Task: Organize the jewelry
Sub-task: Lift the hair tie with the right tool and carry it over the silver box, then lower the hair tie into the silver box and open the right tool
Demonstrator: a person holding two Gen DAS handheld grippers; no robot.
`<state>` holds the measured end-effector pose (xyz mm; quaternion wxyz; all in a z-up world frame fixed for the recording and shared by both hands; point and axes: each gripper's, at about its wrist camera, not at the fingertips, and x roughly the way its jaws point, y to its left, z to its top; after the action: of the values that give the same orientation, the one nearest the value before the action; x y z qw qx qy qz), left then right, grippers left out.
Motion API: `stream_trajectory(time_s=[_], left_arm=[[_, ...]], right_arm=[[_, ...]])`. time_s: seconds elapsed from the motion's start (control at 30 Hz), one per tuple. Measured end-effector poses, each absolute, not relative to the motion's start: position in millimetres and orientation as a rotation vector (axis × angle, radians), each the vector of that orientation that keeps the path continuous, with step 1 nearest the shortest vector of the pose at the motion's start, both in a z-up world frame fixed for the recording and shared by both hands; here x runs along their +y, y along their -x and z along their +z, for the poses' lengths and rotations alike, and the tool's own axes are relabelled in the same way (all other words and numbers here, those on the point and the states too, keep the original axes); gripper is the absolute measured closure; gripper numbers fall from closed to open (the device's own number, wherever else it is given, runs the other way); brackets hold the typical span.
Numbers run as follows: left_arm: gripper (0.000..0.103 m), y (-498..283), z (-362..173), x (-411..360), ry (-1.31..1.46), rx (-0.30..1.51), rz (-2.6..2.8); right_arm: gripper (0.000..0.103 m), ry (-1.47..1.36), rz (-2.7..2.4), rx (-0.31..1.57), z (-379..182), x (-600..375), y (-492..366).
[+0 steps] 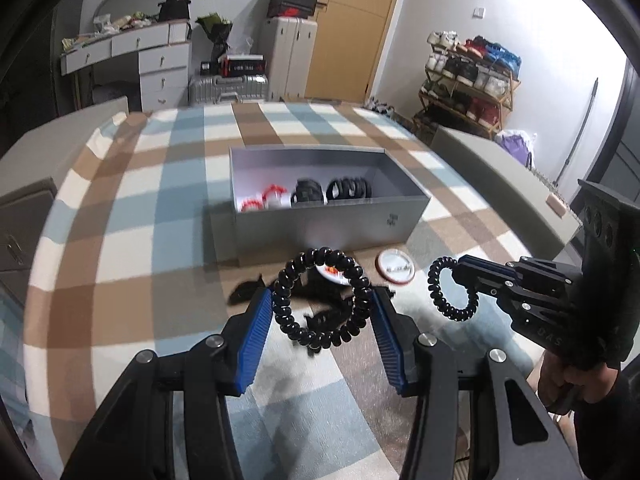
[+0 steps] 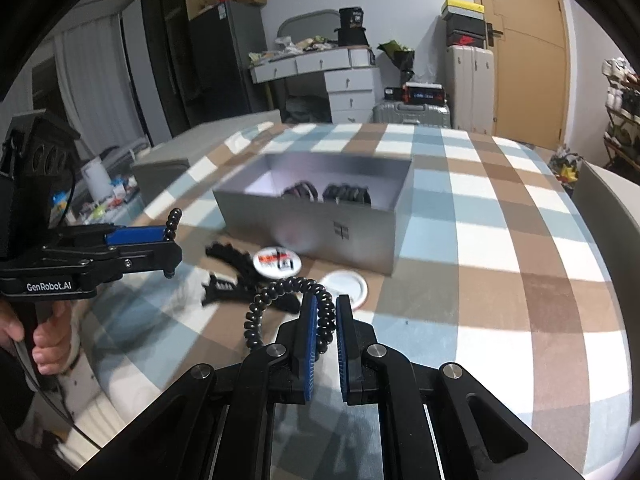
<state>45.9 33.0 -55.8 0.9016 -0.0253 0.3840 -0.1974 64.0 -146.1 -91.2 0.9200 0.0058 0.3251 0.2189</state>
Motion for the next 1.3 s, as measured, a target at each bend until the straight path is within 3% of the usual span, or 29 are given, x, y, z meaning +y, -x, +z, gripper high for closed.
stream_trajectory(time_s=[0.63, 1.3], left_arm=[[0.059, -99, -21, 28, 0.059, 0.676, -0.405], [0.059, -146, -38, 10, 0.055, 0.75, -0.454]], right_arm=[[0.094, -0.176, 0.559, 0.564, -33, -151, -125], [0.094, -0.201, 0.574, 0.578, -42, -146, -187]])
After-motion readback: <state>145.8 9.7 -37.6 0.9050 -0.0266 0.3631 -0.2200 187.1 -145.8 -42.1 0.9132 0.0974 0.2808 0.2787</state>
